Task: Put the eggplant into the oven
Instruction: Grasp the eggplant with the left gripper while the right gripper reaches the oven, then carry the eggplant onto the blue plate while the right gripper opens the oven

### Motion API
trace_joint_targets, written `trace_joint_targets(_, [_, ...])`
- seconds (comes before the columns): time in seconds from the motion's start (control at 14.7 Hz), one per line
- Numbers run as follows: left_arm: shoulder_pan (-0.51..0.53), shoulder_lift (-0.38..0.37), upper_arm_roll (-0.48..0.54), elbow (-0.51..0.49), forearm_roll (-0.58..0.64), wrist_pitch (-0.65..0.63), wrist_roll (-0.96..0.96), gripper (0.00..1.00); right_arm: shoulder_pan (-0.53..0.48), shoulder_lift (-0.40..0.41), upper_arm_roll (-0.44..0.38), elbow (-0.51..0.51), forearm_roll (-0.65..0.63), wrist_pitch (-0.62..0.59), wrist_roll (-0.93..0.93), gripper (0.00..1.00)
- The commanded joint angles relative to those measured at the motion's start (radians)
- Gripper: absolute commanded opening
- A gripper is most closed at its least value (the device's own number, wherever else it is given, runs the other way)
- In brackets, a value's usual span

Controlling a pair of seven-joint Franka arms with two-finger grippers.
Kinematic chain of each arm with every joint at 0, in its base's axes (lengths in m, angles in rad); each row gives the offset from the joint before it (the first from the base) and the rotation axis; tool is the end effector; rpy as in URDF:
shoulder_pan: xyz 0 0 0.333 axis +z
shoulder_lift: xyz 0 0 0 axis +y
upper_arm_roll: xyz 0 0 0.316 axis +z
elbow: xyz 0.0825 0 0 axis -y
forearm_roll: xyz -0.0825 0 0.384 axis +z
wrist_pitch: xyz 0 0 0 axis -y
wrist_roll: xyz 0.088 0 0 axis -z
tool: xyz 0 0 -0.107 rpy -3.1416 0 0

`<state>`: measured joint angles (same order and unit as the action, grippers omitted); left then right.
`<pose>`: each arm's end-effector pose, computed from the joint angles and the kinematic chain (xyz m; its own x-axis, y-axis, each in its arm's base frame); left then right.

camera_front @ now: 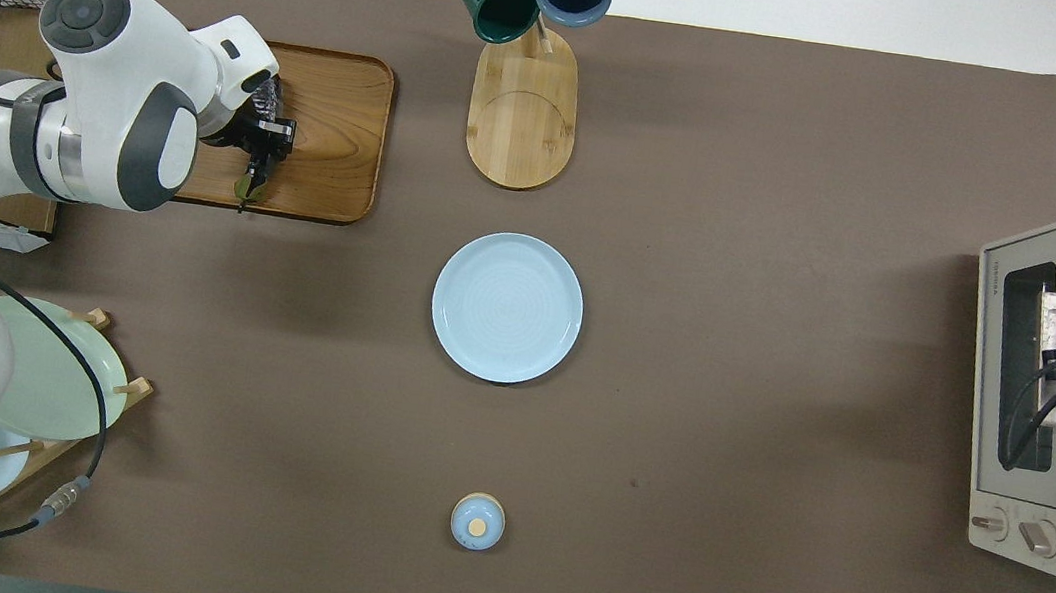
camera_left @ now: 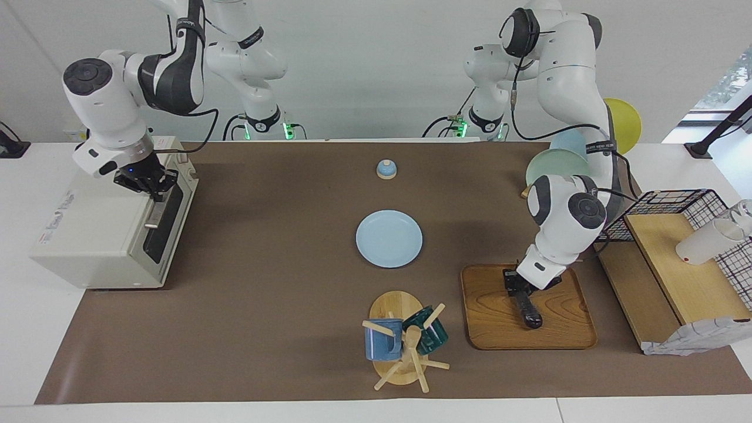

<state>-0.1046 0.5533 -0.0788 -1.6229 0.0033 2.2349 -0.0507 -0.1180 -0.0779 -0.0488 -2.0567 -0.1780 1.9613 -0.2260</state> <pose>0.6828 -0.1194 0.3071 0.9911 -0.1200 0.0580 -0.1225 -0.9916 0.0417 0.5201 -0.0998 0.4702 0.9906 0.1238 -0.0579 0.1312 -0.9800 0.1496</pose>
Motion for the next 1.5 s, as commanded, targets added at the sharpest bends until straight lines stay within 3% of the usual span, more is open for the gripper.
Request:
trace_joint_targets(0.0, [-0.012,-0.026,0.005,0.023,0.004,-0.070,-0.008,0.00,0.070,0.033,0.006,-0.076,0.005,0.088,0.052,0.00])
trace_joint_targets(0.48, [-0.067,-0.314,-0.001,-0.054,-0.123,-0.341,-0.228,0.00,0.139,0.092,0.009,-0.206,0.097,0.322,0.097,0.00])
trace_joint_targets(0.68, [-0.173,-0.349,-0.001,-0.063,-0.144,-0.388,-0.375,0.00,0.167,0.157,0.009,-0.214,0.098,0.387,0.151,0.00])
trace_joint_targets(0.89, [-0.262,-0.363,-0.001,-0.101,-0.151,-0.350,-0.469,0.00,0.173,0.173,0.010,-0.208,0.100,0.383,0.168,0.00])
trace_joint_targets(1.09, [-0.386,-0.388,0.001,-0.240,-0.180,-0.148,-0.533,0.00,0.198,0.175,0.010,-0.176,0.180,0.329,0.169,0.00])
trace_joint_targets(1.43, [-0.516,-0.277,0.004,-0.281,-0.180,0.043,-0.635,0.00,0.265,0.175,0.012,-0.062,0.219,0.163,0.221,0.00])
